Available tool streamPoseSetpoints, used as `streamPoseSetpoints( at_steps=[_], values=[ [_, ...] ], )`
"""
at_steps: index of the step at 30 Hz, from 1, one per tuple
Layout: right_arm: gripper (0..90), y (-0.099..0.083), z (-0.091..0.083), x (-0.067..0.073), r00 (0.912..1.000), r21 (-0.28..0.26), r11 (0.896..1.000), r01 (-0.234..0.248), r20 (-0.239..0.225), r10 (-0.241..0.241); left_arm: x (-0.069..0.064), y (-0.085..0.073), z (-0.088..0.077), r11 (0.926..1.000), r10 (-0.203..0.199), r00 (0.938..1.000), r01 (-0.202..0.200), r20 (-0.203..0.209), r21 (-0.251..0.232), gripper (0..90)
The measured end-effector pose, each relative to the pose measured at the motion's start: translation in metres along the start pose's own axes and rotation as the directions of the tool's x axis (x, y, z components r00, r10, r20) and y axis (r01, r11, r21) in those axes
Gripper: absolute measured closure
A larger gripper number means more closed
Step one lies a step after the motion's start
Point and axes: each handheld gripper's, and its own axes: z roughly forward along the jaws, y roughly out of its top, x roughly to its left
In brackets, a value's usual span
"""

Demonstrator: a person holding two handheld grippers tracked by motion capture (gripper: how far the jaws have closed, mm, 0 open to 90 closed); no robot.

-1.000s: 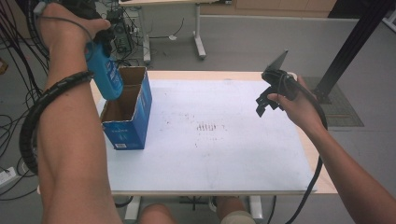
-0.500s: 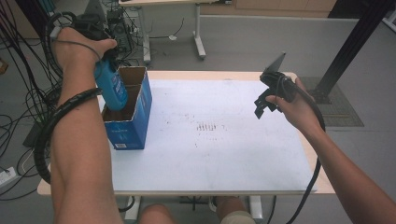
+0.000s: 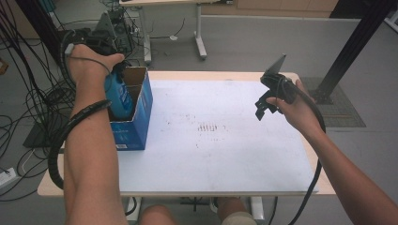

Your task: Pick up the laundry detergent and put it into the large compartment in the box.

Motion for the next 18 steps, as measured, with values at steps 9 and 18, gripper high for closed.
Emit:
streamPoseSetpoints(
  at_steps=[9, 18],
  values=[
    [11.3, 0.001, 0.003, 0.0, 1.0, 0.007, 1.0, 0.001, 0.006, -0.001, -0.006, -0.002, 0.027, 0.9997, 0.024, 0.9995, -0.024, -0.02, 0.008, 37.9],
    [11.3, 0.003, 0.005, 0.0, 1.0, 0.013, 1.0, 0.001, 0.008, -0.002, -0.008, -0.006, 0.052, 0.9997, 0.024, 0.9995, -0.023, -0.019, 0.01, 37.9]
  ],
)
